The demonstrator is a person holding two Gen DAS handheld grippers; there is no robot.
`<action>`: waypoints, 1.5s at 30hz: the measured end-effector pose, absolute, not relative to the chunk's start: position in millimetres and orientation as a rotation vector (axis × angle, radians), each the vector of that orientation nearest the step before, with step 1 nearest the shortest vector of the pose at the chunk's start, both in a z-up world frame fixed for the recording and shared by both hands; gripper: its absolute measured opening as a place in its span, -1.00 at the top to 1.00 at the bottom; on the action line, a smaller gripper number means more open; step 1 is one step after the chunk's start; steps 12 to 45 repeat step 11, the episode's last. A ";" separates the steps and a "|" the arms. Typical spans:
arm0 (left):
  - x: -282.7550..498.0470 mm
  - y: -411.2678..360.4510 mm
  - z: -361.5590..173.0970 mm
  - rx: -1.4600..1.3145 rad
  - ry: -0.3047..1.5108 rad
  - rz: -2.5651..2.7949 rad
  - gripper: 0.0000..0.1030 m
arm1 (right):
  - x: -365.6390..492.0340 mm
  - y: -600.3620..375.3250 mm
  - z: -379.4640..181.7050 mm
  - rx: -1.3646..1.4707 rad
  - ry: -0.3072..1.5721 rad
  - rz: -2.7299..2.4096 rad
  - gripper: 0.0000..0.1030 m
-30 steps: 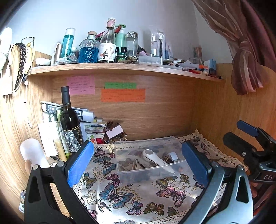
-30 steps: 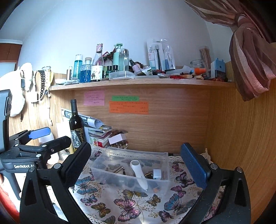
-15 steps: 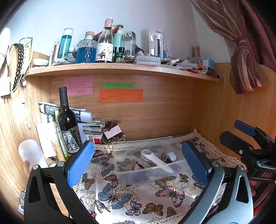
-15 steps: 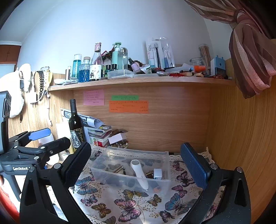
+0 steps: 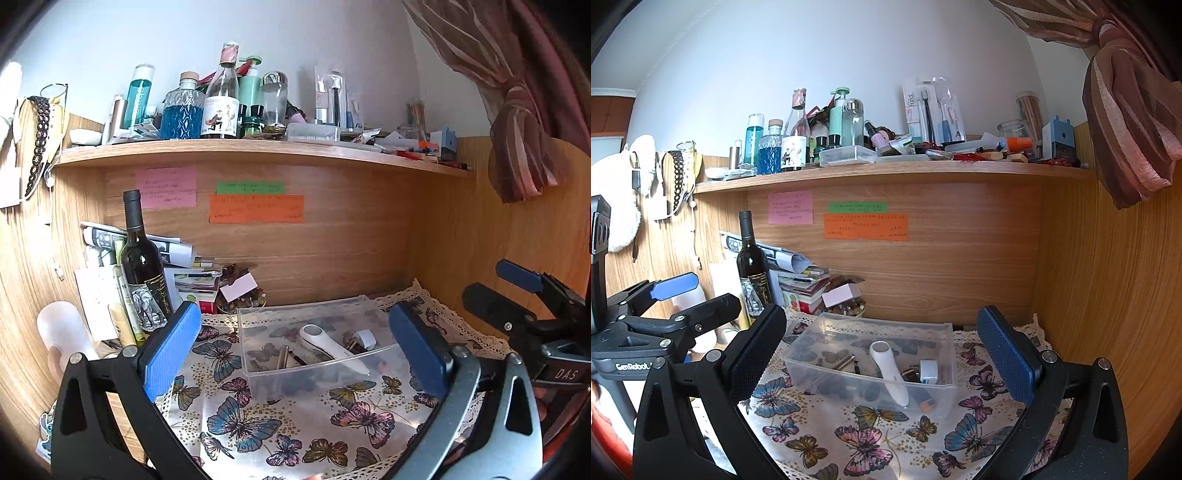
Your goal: Organize rigid objects
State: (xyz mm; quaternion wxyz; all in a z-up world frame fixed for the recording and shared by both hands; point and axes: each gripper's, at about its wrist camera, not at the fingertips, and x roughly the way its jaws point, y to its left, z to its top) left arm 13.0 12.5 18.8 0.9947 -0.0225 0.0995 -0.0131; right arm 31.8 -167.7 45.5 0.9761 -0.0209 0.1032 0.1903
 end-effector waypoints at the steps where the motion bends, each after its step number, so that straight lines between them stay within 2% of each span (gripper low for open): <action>1: 13.2 13.0 18.7 -0.047 0.198 -0.023 -1.00 | 31.9 -167.0 45.4 -0.042 0.209 0.382 -1.00; 45: 13.5 11.9 15.8 -0.026 0.200 -0.041 -1.00 | 32.4 -164.2 43.8 -0.037 0.218 0.379 -1.00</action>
